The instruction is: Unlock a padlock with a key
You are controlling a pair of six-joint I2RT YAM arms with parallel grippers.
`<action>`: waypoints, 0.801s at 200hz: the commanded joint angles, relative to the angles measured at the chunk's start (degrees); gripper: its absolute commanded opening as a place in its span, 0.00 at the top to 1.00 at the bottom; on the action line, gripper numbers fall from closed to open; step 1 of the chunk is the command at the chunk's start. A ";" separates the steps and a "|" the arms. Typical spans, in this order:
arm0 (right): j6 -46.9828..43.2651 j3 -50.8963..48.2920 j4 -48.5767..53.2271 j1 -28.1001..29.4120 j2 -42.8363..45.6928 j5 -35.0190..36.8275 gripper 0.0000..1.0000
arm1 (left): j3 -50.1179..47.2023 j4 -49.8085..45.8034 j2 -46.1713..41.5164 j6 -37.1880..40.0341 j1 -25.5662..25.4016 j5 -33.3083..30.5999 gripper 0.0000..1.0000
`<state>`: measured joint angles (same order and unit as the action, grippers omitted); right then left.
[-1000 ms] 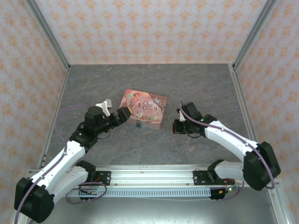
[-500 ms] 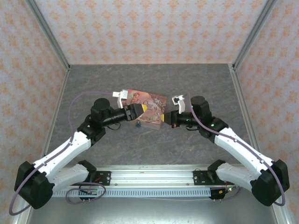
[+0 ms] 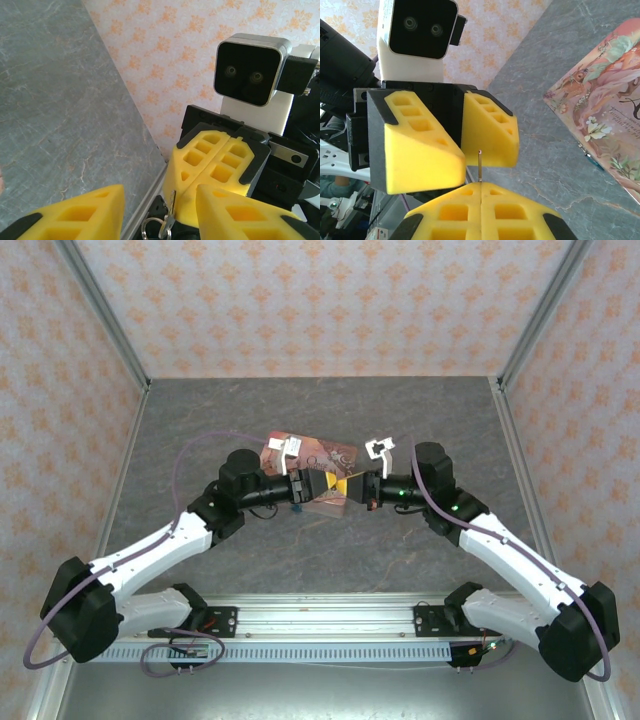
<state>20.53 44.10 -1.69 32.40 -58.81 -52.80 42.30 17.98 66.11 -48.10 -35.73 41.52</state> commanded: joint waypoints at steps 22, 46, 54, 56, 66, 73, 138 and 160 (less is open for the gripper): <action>0.44 1.08 -2.97 0.69 0.01 -1.35 1.00 | 1.95 3.29 0.08 0.64 -0.75 -1.33 0.71; 0.41 1.02 -3.02 0.64 0.01 -1.01 1.00 | 1.98 3.29 0.25 0.37 -0.75 -1.59 0.83; 0.49 1.00 -3.02 0.65 0.06 -0.70 1.00 | 1.97 3.21 0.19 0.37 -0.75 -1.75 0.87; 0.48 0.99 -2.98 0.69 0.11 -0.63 1.00 | 1.97 3.21 0.13 0.37 -0.75 -1.82 0.88; 0.62 0.99 -3.01 0.70 0.17 -0.30 0.99 | 1.87 2.99 -0.06 0.37 -0.79 -2.20 0.93; 0.73 0.91 -3.12 0.65 0.33 -0.06 0.97 | 1.90 2.86 -0.23 0.37 -0.75 -2.61 0.96; 6.97 -3.25 -12.21 0.66 3.32 1.65 0.64 | 0.76 5.04 -2.45 -1.25 -1.01 -5.88 1.00; 7.41 -3.40 -12.00 0.67 2.49 0.93 0.63 | 0.76 5.05 -2.82 -1.26 -1.19 -6.32 1.00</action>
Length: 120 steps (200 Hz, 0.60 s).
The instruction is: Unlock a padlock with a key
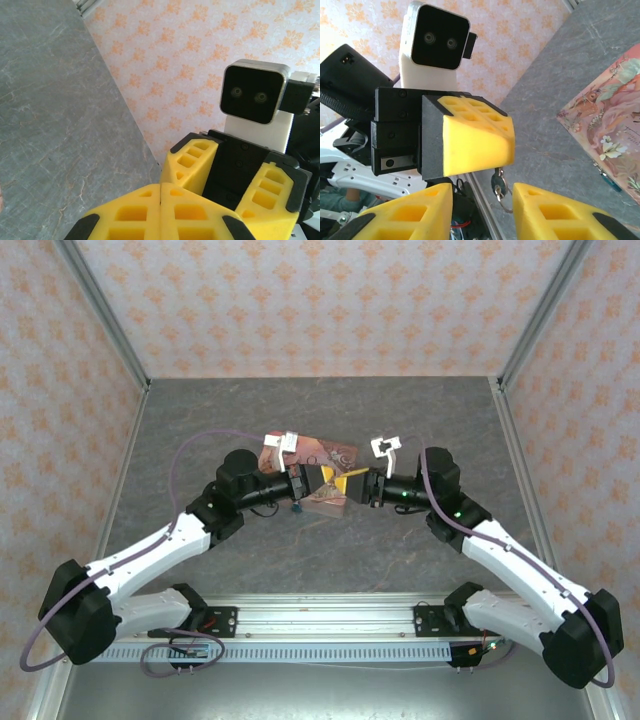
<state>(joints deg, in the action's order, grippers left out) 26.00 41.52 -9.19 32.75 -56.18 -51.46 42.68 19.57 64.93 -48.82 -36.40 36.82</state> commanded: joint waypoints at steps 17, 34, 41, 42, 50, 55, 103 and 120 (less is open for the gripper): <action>2.62 -0.91 -5.19 0.31 -0.93 -0.83 0.63 | 0.47 3.54 -1.85 -0.56 -0.53 -1.75 1.00; 3.26 -1.00 -6.39 0.30 -1.54 -0.83 0.63 | 0.52 3.63 -1.93 -0.56 -0.60 -1.95 1.00; 3.42 -1.00 -6.74 0.37 -1.84 -0.79 0.63 | 0.62 3.57 -2.04 -0.57 -0.60 -1.93 1.00; 3.43 -1.00 -6.77 0.33 -1.83 -0.77 0.63 | 0.64 3.56 -1.98 -0.53 -0.60 -1.93 1.00; 3.64 -0.91 -7.12 0.30 -2.12 -0.83 0.63 | 0.73 3.59 -1.93 -0.49 -0.60 -1.84 1.00; 3.72 -0.83 -7.36 0.40 -2.28 -0.91 0.63 | 0.82 3.46 -1.91 -0.42 -0.59 -1.84 1.00; 3.61 -0.38 -7.57 1.39 -4.06 -1.05 0.63 | 1.31 3.27 -1.52 -0.09 -0.69 -1.93 1.00; 3.61 -0.30 -7.86 1.72 -4.45 -0.84 0.64 | 1.32 3.28 -1.31 -0.19 -0.69 -1.96 1.00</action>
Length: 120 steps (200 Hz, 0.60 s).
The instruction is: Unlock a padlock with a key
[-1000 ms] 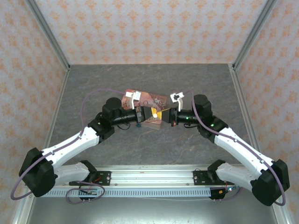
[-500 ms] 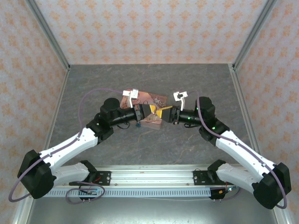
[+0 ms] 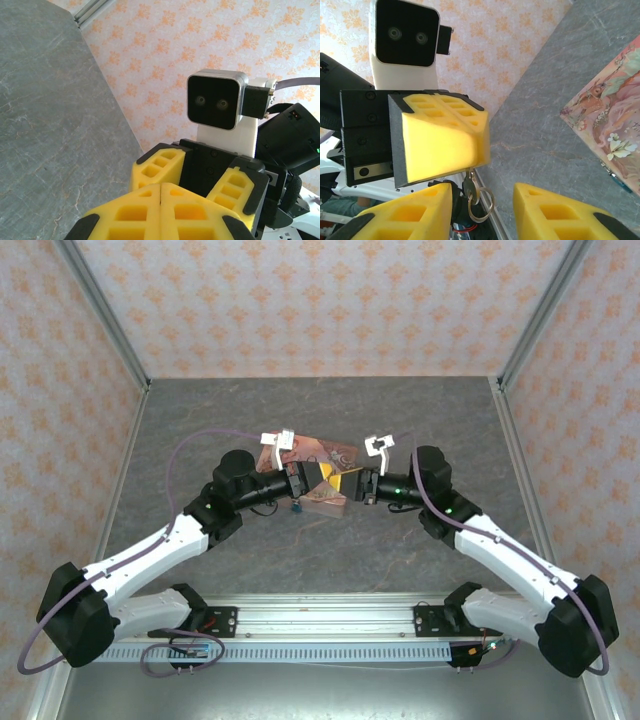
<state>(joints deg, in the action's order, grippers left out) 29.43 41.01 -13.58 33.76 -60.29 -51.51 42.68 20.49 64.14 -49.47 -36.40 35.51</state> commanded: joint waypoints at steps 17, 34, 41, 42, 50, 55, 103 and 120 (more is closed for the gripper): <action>0.16 0.43 -3.73 0.76 -0.52 -0.79 0.66 | 1.49 2.35 -0.52 0.48 -0.69 -0.68 1.00; 0.13 0.65 -3.82 0.78 -0.70 -0.79 0.70 | 1.52 2.19 -0.59 0.54 -0.71 -0.70 1.00; 0.16 0.73 -3.75 0.79 -0.79 -0.79 0.71 | 1.49 2.10 -0.51 0.52 -0.69 -0.72 1.00; 0.13 0.73 -3.74 0.78 -0.83 -0.79 0.71 | 1.47 2.10 -0.51 0.52 -0.69 -0.71 1.00; 0.17 0.82 -3.80 0.90 -0.88 -0.79 0.73 | 1.52 2.10 -0.49 0.56 -0.69 -0.75 1.00; 0.15 0.82 -3.81 0.87 -0.96 -0.77 0.74 | 1.43 2.13 -0.48 0.58 -0.69 -0.79 1.00; 0.34 1.00 -3.83 0.91 -1.04 -0.31 0.80 | 1.19 2.10 -0.38 0.66 -0.69 -0.50 1.00; 0.19 1.09 -3.72 0.96 -0.97 -0.09 0.87 | 1.24 2.10 -0.40 0.70 -0.69 -0.66 1.00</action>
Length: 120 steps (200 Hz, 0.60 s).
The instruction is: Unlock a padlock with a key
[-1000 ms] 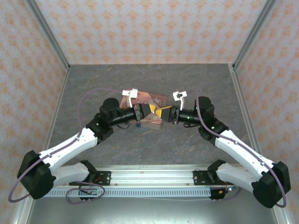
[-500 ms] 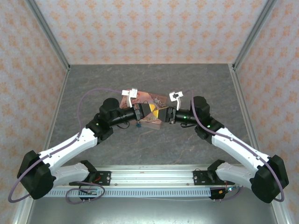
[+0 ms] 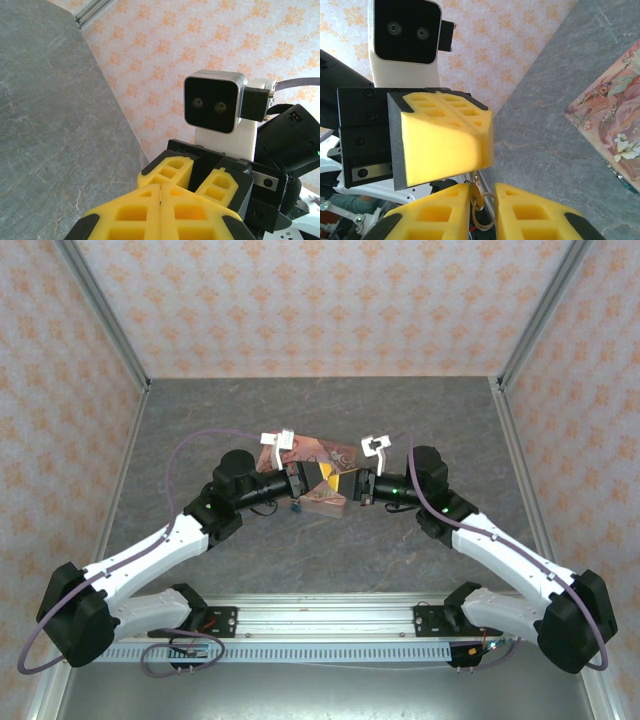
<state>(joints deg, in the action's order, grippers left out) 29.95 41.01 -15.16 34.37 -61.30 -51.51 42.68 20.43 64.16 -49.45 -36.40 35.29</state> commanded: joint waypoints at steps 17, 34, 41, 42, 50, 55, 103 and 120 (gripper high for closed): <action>-0.58 1.09 -1.70 0.37 0.08 0.22 0.93 | 1.30 1.64 -0.62 0.98 -0.69 -0.87 1.00; -1.73 1.25 0.48 0.35 0.68 1.05 0.97 | 1.94 -1.46 -1.50 2.72 -0.69 -2.32 0.93; -2.27 1.24 1.56 0.35 1.06 1.67 0.98 | 2.29 -3.45 -2.10 3.77 -0.70 -3.28 0.90; -2.32 1.25 1.72 0.35 1.07 1.67 0.98 | 2.35 -3.68 -2.15 3.93 -0.69 -3.47 0.90; -3.07 1.31 3.16 0.34 1.62 2.35 0.99 | 2.95 -6.17 -2.86 5.21 -0.71 -4.56 0.83; -3.52 1.41 4.08 0.35 1.93 2.80 0.99 | 3.23 -7.59 -3.34 5.91 -0.68 -5.20 0.80; -9.63 3.68 16.33 0.35 0.90 8.02 1.00 | 2.66 -20.23 -8.34 10.00 4.10 -8.75 0.49; -11.62 5.29 20.46 0.34 -1.76 9.80 1.00 | -0.07 -22.47 -10.41 9.98 8.00 -8.01 0.38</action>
<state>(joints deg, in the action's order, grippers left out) 23.27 42.59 -2.20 34.48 -60.64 -45.76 44.80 4.60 56.55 -41.71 -32.75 28.97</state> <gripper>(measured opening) 0.047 0.558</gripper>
